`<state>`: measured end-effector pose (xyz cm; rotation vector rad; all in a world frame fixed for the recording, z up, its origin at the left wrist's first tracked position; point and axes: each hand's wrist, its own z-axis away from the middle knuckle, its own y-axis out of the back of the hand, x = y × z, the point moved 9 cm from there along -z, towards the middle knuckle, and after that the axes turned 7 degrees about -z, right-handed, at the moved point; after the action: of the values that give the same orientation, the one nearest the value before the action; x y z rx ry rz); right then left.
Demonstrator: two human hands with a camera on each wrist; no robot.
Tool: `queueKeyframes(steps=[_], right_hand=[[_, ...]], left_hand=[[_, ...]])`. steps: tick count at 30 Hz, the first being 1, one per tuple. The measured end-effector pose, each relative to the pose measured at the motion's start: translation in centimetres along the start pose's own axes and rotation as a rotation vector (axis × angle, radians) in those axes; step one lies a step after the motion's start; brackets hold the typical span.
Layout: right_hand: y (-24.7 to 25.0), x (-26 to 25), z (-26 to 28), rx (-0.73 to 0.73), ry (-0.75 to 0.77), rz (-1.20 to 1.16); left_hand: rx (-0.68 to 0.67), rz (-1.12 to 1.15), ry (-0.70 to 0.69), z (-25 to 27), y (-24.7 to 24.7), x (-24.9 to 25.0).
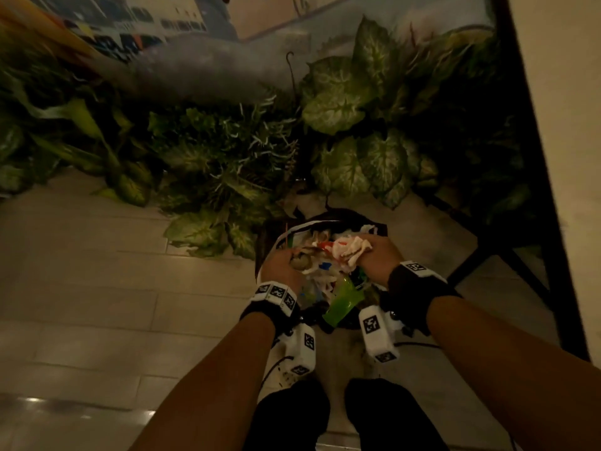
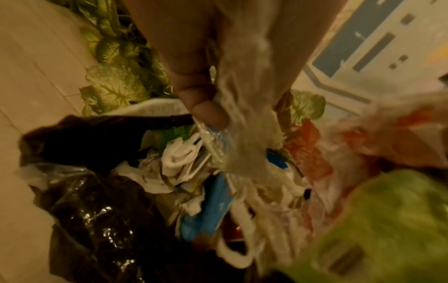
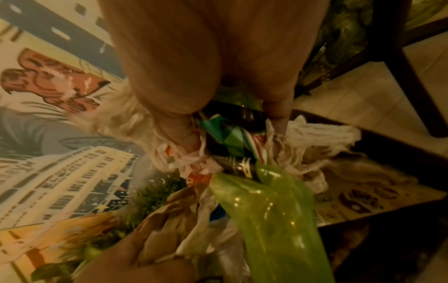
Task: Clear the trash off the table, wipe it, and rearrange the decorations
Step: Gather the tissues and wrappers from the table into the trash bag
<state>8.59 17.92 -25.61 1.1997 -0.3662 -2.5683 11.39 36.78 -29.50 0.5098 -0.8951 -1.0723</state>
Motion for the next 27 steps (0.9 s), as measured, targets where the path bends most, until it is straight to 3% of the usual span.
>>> queueKeyframes(steps=[3,9,17,22,27], right_hand=[[-3.1,2.5,-3.5,-0.126,-0.041,0.132],[-4.9,6.3,-7.7,-0.168,-0.193,0.319],[-6.1,7.8,-11.1,-0.069,-0.247,0.279],[-6.9,11.5,-14.3,-0.053,-0.251,0.273],[-4.8,7.6,-10.8,-0.019,-0.232,0.233]], left_hand=[[-0.038,-0.199,-0.060,-2.5,-3.1,0.1],[-0.132,-0.402,-0.071,-6.5,-8.0,-0.4],[-0.142,-0.327,-0.098,-8.3,-10.8,0.2],[-0.266,-0.299,-0.139,-7.6,-11.5,0.3],[-0.378,-0.247,-0.129,-5.4,-8.7,-0.2]])
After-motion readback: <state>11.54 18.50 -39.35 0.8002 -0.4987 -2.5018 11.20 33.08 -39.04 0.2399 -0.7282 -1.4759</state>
